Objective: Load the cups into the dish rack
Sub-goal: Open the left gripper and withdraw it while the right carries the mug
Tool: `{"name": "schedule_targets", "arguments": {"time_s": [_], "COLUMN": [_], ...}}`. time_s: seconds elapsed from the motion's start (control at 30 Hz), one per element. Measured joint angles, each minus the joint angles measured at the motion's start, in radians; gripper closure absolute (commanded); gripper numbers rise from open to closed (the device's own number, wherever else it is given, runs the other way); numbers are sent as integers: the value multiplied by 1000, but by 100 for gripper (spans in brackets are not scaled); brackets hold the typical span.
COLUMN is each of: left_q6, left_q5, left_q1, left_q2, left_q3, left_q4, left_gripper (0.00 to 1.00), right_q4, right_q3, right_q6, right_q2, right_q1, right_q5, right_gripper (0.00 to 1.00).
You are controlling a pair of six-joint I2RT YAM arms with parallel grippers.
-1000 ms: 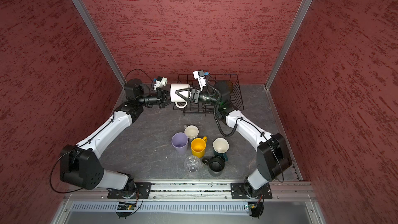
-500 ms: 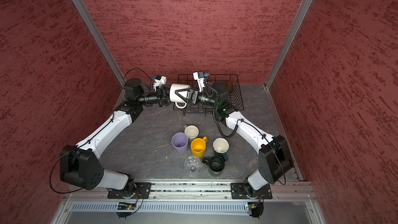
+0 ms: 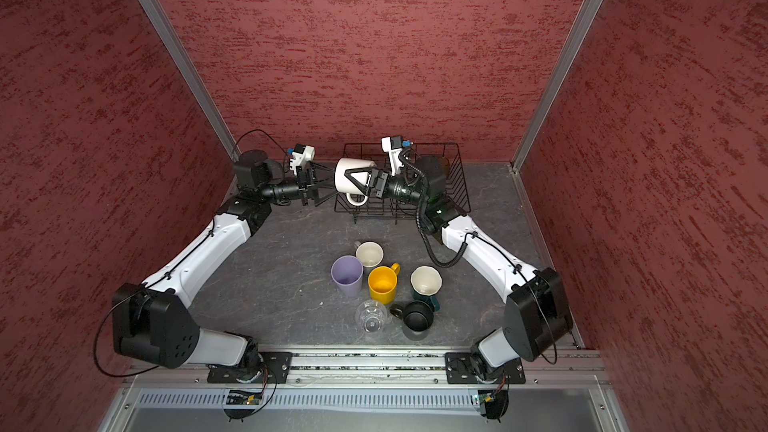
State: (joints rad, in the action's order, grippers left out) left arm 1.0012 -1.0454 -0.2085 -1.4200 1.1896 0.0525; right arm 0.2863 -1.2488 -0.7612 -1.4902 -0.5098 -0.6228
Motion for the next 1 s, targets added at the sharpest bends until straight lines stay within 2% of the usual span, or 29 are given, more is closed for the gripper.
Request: {"name": "schedule_targets", "arguments": {"time_s": [0.3,0.53,0.77,1.0], "left_q6": [-43,-238,-406,-497], "left_q5": [80,222,386,504], "left_q1": [71,125,132,132], "left_q2": [80,165,319,418], "left_q3": [-10,60,82,59], "left_q4": [-70,-322,-432,-473], "left_gripper": [0,0,1,0], "right_q4": [-225,-487,-672,-795], "right_q3": [0,-88,-247,-372], "right_q6": [98,211,333,435], "right_q2": [124,141,36,-149], "right_q1": [96,208,277,293], "right_q5": [96,191,286,396], "right_gripper": [78,78,79,80]}}
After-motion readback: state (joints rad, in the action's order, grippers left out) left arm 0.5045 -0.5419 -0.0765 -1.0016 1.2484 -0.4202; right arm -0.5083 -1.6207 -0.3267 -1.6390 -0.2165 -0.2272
